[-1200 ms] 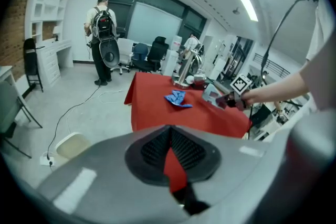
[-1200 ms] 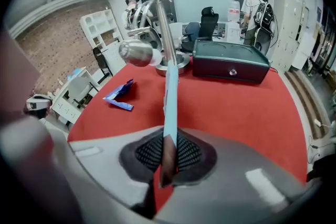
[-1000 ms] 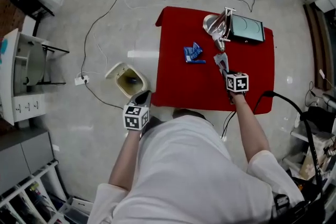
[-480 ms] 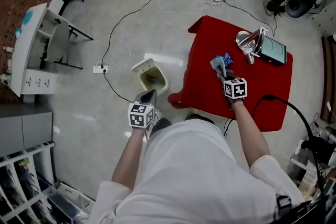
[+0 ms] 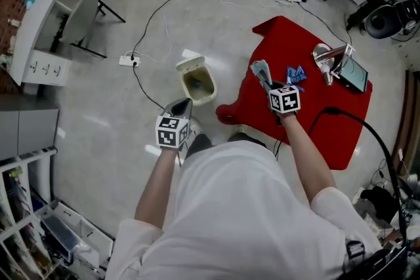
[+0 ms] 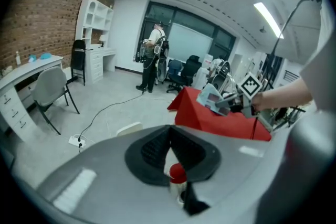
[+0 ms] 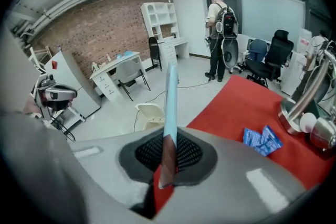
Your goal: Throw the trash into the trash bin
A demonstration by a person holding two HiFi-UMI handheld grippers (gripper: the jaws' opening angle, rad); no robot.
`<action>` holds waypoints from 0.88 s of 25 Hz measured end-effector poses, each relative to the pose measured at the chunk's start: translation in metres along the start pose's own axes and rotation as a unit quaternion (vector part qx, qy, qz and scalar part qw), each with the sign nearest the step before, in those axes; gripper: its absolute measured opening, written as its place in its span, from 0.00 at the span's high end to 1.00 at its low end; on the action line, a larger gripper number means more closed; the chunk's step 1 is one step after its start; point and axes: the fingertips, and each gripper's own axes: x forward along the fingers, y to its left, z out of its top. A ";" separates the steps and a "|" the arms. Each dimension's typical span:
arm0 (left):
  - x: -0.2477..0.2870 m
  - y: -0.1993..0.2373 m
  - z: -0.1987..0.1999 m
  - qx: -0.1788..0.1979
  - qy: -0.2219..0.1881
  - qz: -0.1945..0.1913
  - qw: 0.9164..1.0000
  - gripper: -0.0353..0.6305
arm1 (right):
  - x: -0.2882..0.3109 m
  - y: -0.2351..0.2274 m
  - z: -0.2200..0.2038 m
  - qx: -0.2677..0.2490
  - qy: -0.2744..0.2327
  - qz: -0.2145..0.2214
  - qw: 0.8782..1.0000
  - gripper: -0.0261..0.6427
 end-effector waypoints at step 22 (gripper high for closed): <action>-0.034 0.115 -0.036 -0.066 0.008 0.055 0.996 0.94 | 0.125 0.172 0.037 -0.099 0.063 0.117 0.986 0.94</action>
